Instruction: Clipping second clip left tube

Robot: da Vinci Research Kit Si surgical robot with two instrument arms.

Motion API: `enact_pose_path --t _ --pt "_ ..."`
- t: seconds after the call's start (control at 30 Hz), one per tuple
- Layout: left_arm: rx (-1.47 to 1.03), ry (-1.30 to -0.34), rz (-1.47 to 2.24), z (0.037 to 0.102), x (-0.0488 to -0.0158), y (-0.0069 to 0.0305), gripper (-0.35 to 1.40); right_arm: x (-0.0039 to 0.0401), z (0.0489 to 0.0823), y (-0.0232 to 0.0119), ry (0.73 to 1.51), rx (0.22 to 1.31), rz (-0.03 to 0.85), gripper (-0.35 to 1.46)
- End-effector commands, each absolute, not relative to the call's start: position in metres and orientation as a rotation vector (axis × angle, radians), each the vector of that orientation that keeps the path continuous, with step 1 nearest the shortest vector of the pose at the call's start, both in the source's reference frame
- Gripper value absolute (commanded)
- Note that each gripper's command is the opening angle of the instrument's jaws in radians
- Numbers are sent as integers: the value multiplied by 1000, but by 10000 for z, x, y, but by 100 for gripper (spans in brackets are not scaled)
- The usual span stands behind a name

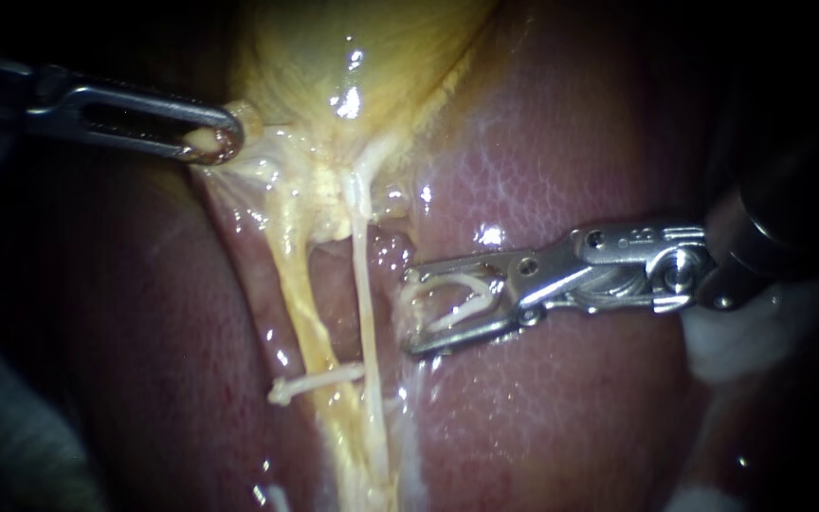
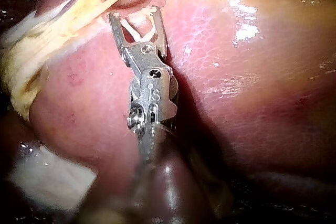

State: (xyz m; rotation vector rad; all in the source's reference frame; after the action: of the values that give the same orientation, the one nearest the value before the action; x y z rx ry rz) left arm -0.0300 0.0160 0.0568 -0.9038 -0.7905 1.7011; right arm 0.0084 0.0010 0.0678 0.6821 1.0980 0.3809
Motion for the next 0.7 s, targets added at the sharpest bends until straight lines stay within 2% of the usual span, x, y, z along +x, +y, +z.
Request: enact_pose_path --t 0.03,0.37,0.7 --pt "-904 -790 1701 568 -300 160 -35 83 678 10 1098 682 381 49" --pt "-904 -790 1701 568 -300 159 -35 71 662 1 1095 704 386 49" --pt "-904 -791 1702 568 -300 159 -35 67 619 -1 1099 728 386 49"
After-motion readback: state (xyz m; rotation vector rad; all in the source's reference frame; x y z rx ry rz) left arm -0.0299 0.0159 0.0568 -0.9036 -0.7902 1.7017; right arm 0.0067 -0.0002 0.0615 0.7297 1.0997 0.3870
